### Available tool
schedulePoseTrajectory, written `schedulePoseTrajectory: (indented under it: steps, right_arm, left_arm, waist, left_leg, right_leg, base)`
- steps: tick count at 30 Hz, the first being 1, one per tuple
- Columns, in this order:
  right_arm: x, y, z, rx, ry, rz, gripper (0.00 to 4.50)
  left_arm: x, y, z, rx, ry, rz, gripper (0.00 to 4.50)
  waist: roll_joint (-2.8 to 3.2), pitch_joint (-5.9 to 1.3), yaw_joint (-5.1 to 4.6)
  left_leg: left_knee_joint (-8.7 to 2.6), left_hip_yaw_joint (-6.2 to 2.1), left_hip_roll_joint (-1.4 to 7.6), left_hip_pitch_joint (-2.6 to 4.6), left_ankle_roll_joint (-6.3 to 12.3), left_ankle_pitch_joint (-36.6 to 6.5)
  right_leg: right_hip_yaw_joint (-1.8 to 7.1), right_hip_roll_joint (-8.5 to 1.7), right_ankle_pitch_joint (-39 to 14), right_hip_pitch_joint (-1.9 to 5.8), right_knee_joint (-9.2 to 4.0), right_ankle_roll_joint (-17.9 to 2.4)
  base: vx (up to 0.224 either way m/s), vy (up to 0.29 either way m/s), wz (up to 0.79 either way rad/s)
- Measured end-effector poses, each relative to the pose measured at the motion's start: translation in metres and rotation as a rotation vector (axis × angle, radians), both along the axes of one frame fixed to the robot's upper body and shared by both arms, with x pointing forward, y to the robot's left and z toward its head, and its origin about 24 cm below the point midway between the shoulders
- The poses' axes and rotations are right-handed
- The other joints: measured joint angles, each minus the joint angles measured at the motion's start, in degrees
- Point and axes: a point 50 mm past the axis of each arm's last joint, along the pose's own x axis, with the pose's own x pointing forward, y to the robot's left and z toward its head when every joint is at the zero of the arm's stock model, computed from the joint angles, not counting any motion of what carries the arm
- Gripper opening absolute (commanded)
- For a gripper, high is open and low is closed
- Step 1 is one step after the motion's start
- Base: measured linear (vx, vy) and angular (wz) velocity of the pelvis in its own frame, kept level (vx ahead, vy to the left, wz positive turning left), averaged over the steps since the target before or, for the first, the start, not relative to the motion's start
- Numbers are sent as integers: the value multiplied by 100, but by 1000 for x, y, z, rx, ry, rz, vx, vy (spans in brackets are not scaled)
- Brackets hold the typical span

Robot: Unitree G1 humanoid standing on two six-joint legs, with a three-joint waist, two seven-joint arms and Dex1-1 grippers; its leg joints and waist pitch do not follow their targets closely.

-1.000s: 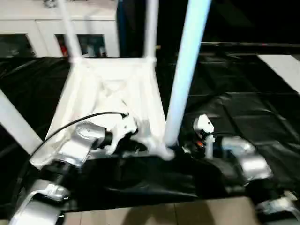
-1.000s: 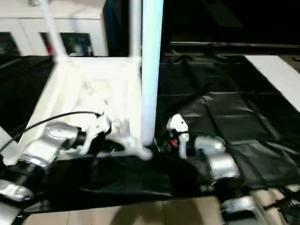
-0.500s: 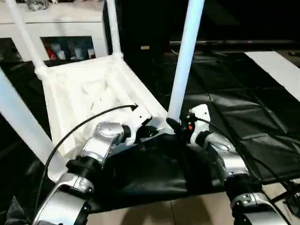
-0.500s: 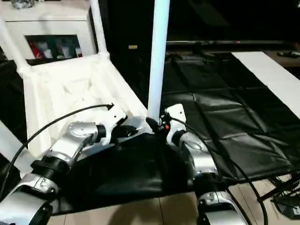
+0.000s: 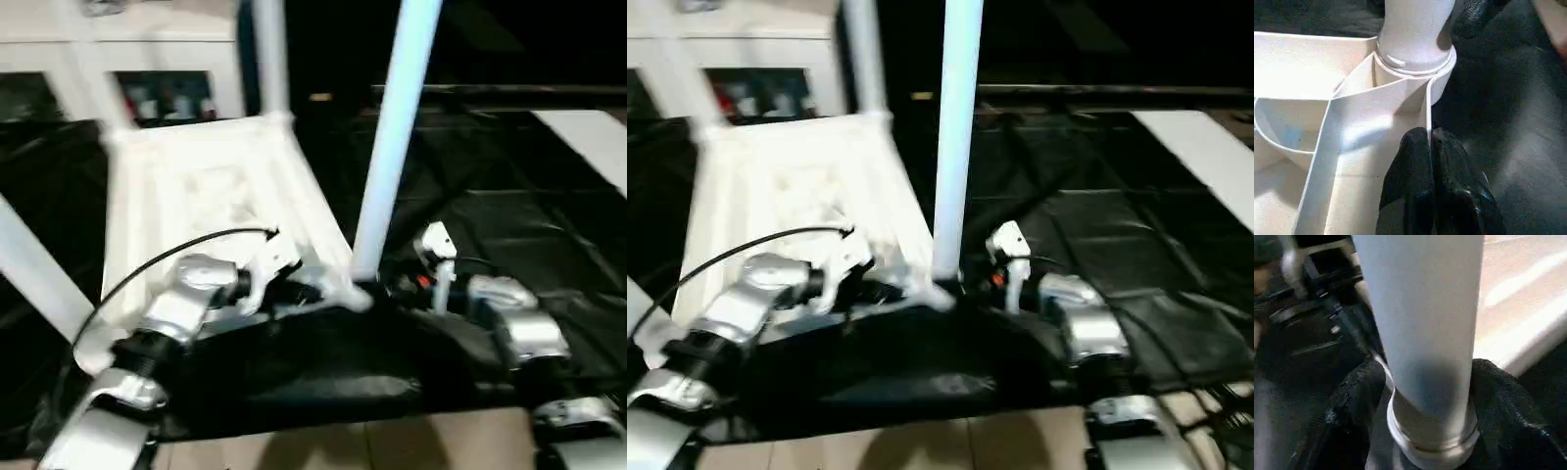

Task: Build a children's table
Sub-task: Rotate leg to tighten

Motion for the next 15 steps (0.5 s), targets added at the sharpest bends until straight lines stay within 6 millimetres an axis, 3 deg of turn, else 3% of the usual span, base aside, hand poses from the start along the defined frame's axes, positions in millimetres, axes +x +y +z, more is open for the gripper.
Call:
schedulePoseTrajectory:
  steps: [5,11,15]
  right_arm:
    - [-5,6,0,-13,18,95,290]
    - [-7,8,1,-17,25,122,232]
    - [-9,8,3,-25,16,131,217]
  left_arm:
    - [-5,3,1,14,25,-73,0]
    - [-7,4,2,16,34,-97,0]
    - [-7,3,3,10,30,-105,0]
  waist:
    - [1,1,119]
    - [0,1,129]
    - [0,1,141]
  left_leg:
    - [6,1,0,-1,0,0]
    - [6,1,0,-2,0,0]
    - [6,1,0,-3,0,0]
  right_leg:
    - [2,-2,0,-2,-1,-1]
    - [1,-2,0,-2,1,0]
    - [1,-2,-1,-2,0,2]
  base:
    - [0,0,0]
    - [0,0,0]
    - [0,0,0]
